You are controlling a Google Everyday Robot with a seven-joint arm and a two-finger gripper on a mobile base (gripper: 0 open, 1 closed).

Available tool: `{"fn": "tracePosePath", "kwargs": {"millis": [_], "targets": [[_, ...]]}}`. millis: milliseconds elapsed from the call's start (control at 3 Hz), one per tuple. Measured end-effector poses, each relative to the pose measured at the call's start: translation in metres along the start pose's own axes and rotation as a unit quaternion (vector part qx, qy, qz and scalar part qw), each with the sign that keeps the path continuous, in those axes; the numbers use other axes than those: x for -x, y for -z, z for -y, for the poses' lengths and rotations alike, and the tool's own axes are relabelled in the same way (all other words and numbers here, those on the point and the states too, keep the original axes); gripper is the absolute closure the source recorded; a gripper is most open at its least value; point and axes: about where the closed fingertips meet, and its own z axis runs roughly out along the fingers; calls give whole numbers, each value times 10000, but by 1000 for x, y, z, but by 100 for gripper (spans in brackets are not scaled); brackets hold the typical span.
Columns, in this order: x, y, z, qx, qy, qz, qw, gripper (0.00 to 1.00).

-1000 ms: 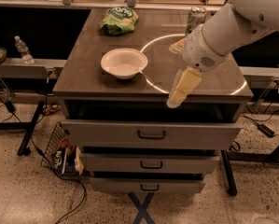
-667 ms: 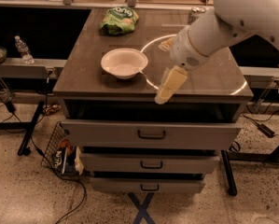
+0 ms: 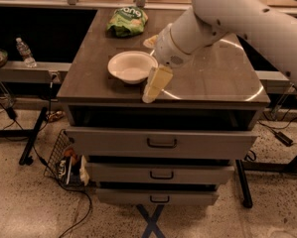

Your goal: Move paper bowl near 7up can

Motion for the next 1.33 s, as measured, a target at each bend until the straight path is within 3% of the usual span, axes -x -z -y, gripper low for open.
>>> {"fn": "tracePosePath", "kwargs": {"millis": [333, 667, 1333], "targets": [[7, -24, 8, 122, 102, 87, 9998, 0], [7, -37, 11, 188, 78, 174, 9996, 17], [3, -35, 8, 70, -57, 281, 9996, 79]]}}
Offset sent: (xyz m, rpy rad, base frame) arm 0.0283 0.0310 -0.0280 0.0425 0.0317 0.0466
